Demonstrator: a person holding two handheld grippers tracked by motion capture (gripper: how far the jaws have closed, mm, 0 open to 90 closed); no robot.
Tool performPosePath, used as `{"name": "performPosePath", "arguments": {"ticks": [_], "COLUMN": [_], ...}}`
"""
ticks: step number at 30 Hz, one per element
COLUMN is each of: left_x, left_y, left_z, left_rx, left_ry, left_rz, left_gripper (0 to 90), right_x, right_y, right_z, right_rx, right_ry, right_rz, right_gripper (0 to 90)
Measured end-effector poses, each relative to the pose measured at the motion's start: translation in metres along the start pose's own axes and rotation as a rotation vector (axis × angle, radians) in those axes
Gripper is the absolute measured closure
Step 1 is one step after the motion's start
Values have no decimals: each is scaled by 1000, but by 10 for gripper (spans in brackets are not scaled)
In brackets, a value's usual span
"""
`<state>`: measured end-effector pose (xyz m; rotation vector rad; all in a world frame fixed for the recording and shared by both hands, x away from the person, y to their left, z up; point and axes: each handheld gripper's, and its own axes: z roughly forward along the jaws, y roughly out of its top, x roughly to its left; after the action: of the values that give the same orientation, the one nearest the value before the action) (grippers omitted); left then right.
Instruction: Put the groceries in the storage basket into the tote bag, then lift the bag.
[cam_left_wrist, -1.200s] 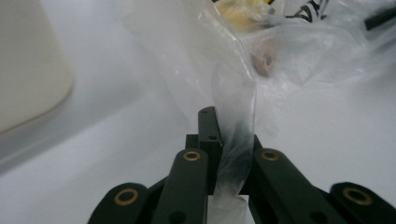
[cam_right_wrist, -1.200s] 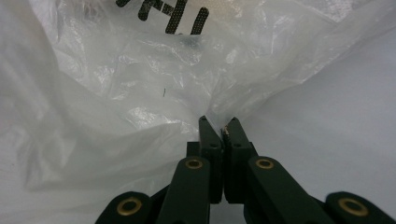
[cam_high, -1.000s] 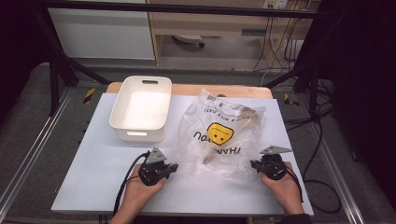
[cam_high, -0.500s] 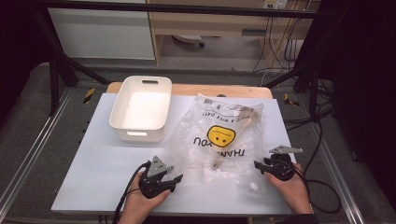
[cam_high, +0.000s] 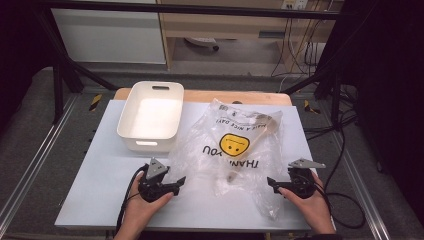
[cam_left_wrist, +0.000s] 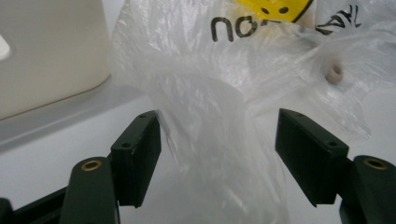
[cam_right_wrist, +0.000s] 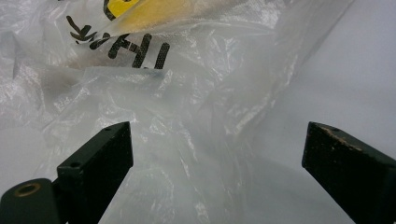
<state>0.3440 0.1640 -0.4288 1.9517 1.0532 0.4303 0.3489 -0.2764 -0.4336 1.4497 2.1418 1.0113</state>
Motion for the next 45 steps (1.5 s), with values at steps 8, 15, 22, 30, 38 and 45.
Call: {"name": "performPosePath", "arguments": {"ticks": [8,15,22,30,38,45], "left_x": [22,24,14,16,16,16], "left_y": [0,-5,-7,-9,-9,-5], "left_z": [24,28,31,32,32,26], "left_rx": [56,93,126,116,105,85], "left_ry": [23,-9,-41,-28,-35,-47], "left_rz": [-50,-44,28,59,47,52], "left_gripper": [363,498,666,807,897,900], "right_x": [0,3,9,17,23,18], "right_y": [-12,-15,-17,-16,-15,-12], "right_z": [-6,0,8,10,10,12], "right_rx": [13,45,94,104,89,80], "right_ry": [9,29,25,-8,43,80], "right_rz": [30,11,-28,-125,-170,-170], "right_gripper": [77,72,92,329,706,892]}}
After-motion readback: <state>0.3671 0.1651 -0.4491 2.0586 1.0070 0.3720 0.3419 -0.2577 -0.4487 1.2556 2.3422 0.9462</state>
